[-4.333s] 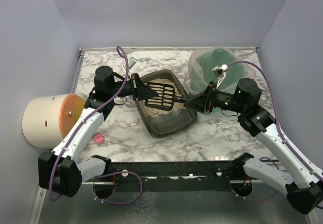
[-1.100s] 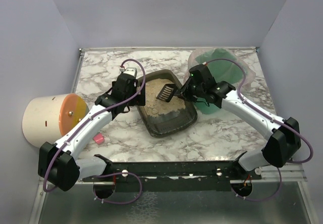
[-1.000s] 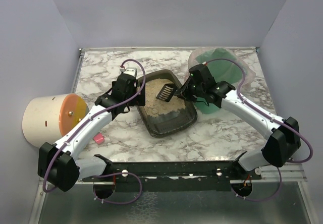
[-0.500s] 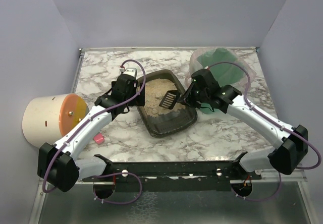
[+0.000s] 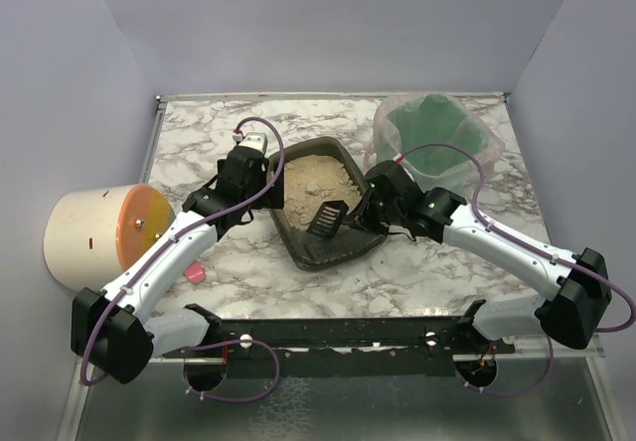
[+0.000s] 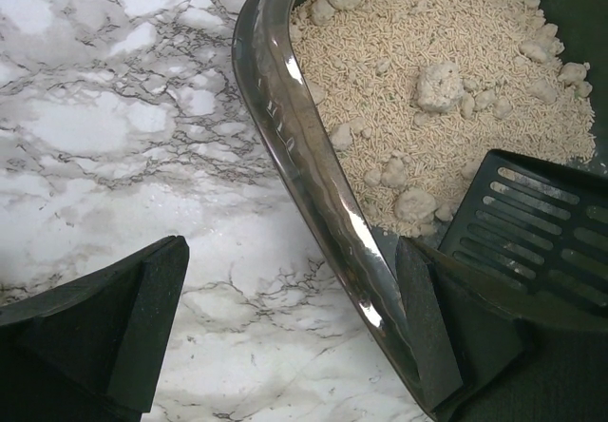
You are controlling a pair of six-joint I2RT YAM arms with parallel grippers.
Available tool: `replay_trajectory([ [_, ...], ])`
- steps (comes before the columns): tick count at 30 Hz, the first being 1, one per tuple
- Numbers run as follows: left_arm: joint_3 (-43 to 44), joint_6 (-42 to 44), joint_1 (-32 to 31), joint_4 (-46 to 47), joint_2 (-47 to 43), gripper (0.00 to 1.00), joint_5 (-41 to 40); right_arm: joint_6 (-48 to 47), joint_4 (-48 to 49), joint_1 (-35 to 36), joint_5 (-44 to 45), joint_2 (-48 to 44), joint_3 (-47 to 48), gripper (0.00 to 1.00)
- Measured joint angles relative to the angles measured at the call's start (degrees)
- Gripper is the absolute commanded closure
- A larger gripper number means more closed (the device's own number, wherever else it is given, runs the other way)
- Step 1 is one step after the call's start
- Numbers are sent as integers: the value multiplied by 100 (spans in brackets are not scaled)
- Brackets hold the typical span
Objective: Clean the litter box
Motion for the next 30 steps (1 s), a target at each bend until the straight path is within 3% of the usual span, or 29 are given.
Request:
replay_trajectory([
  [8,-74,-2,0,26,-57,1,0,120,330,-144,107,57,-83,100],
  [21,-83,0,0,39,-57,1,-4,-48,737,-1032,-227,57,-387,100],
  [30,-83,0,0,37,-57,1,-4,-236,833,-1038,-710,57,-387,100],
])
